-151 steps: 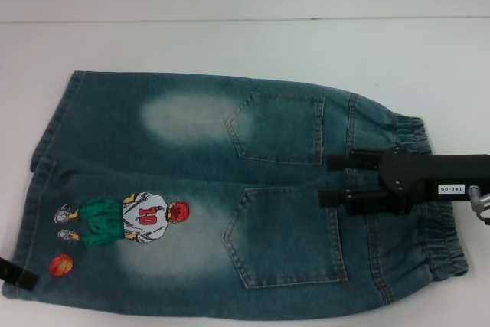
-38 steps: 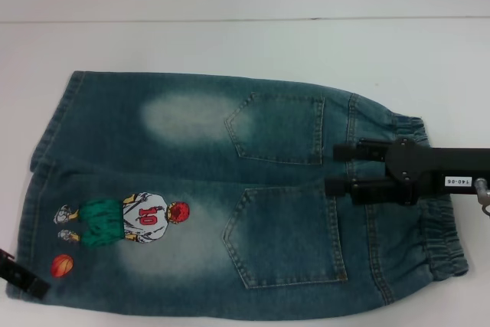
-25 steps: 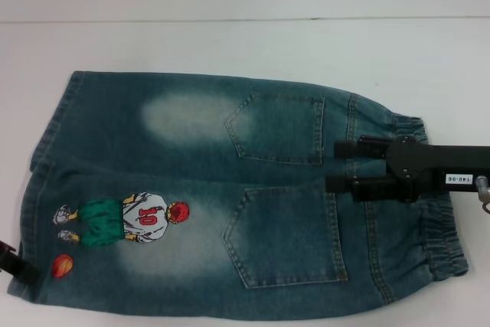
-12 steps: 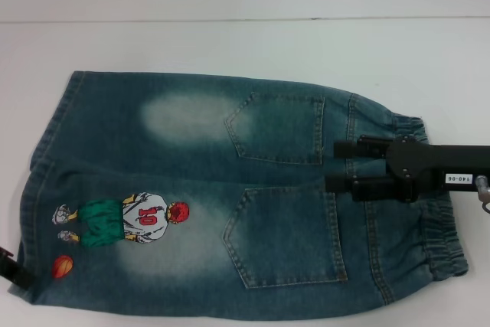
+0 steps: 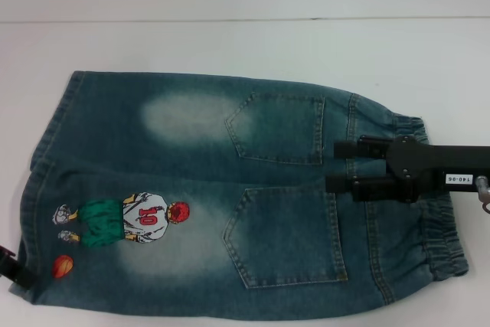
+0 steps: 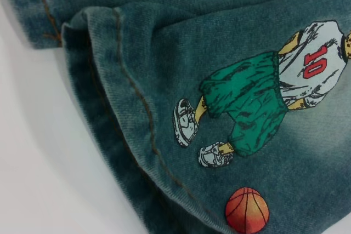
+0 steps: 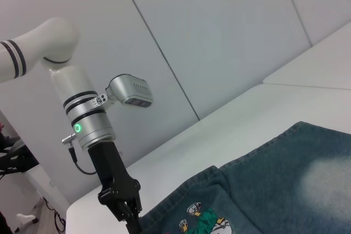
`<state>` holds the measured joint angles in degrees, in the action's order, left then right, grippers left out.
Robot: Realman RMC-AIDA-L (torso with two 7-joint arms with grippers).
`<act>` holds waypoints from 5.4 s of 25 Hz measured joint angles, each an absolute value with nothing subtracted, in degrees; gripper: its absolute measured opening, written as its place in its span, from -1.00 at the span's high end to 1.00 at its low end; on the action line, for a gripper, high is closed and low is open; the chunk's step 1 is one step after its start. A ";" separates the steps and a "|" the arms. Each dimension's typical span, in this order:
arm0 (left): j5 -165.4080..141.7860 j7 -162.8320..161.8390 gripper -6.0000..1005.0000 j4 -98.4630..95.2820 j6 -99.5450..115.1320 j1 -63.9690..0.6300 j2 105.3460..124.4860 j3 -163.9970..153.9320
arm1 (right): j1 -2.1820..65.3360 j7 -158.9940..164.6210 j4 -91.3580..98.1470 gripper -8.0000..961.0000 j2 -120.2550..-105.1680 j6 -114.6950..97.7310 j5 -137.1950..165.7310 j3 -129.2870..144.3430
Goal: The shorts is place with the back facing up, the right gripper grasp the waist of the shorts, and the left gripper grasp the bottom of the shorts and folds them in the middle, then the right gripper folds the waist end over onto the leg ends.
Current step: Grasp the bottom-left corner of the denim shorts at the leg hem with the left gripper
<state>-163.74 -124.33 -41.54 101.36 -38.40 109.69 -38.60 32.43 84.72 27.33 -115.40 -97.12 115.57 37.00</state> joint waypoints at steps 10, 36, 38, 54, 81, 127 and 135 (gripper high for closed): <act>-163.74 -124.80 0.83 -41.58 101.36 -39.14 109.77 -39.70 | 32.43 84.72 27.33 -0.90 -115.40 -97.71 115.57 36.43; -163.52 -125.08 0.83 -42.41 103.73 -40.10 109.68 -39.34 | 32.43 84.63 27.33 -0.90 -115.40 -98.00 115.48 36.30; -163.56 -125.15 0.83 -43.11 103.64 -40.11 109.80 -39.30 | 32.43 84.63 27.33 -0.90 -115.40 -98.00 115.48 36.30; -163.66 -125.77 0.84 -43.19 102.95 -40.55 109.86 -39.66 | 29.09 87.15 27.04 -0.90 -115.13 -98.53 115.49 35.67; -163.74 -128.93 0.83 -45.77 99.88 -39.72 111.02 -40.53 | 26.80 86.30 28.04 -0.90 -114.96 -101.61 115.49 32.42; -163.83 -130.77 -0.71 -47.70 103.82 -38.37 108.79 -46.28 | 29.35 87.01 28.04 -0.89 -114.96 -101.46 115.48 31.90; -163.82 -130.69 -0.71 -45.98 103.20 -38.15 109.12 -47.86 | 29.36 86.93 28.04 -0.89 -114.96 -101.47 115.49 31.97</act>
